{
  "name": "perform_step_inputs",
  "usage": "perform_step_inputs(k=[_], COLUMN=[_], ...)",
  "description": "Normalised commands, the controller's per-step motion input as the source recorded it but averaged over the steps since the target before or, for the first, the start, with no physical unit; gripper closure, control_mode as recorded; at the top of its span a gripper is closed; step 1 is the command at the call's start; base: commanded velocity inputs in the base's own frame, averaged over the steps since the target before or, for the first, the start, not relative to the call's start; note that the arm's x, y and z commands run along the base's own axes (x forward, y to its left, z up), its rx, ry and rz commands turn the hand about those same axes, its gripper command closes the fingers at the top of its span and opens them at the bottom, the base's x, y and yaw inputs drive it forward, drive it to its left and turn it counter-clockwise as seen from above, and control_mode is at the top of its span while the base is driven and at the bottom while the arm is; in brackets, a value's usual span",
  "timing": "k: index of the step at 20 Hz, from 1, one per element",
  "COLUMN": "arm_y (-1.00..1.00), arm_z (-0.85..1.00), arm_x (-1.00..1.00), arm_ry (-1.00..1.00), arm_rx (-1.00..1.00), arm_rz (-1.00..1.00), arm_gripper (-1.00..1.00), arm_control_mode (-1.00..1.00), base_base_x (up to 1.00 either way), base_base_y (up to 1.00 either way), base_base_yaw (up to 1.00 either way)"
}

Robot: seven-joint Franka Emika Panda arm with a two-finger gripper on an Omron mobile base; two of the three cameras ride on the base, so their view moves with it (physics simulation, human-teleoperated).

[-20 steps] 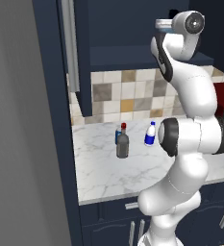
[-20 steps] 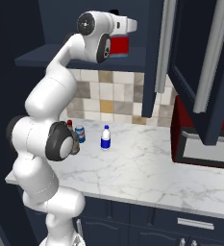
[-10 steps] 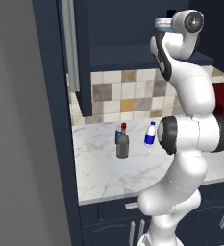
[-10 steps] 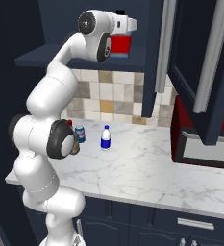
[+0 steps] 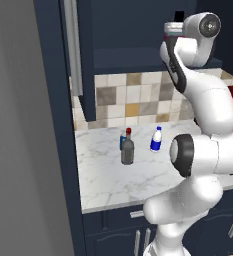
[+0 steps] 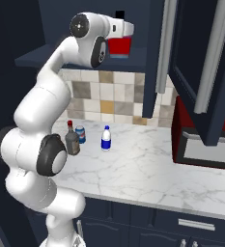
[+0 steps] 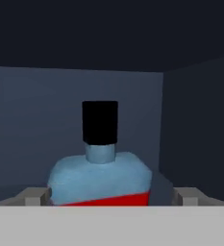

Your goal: Sort all alcoholic drinks to one cabinet, and non-alcoholic drinks to the other.

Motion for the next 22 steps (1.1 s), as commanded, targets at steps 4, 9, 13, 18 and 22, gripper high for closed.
perform_step_inputs(k=[4,9,13,18,22], arm_y=[0.73,0.79,0.63,0.52,0.37], arm_z=[-0.3,-0.51,-0.66,-0.79,-0.72], arm_x=[-0.93,-1.0,-1.0,-0.97,-0.57], arm_ry=[0.05,0.06,0.15,0.22,0.35], arm_rx=[0.01,0.03,0.07,0.06,0.09], arm_rz=[0.0,0.0,0.02,0.04,0.02], arm_gripper=[-1.0,-1.0,-1.0,-1.0,-1.0], arm_control_mode=[-1.0,-1.0,-1.0,-1.0,-1.0], base_base_x=[0.0,0.0,0.0,0.0,0.0], base_base_y=[0.0,0.0,0.0,0.0,0.0], base_base_yaw=[0.0,0.0,0.0,0.0,0.0])
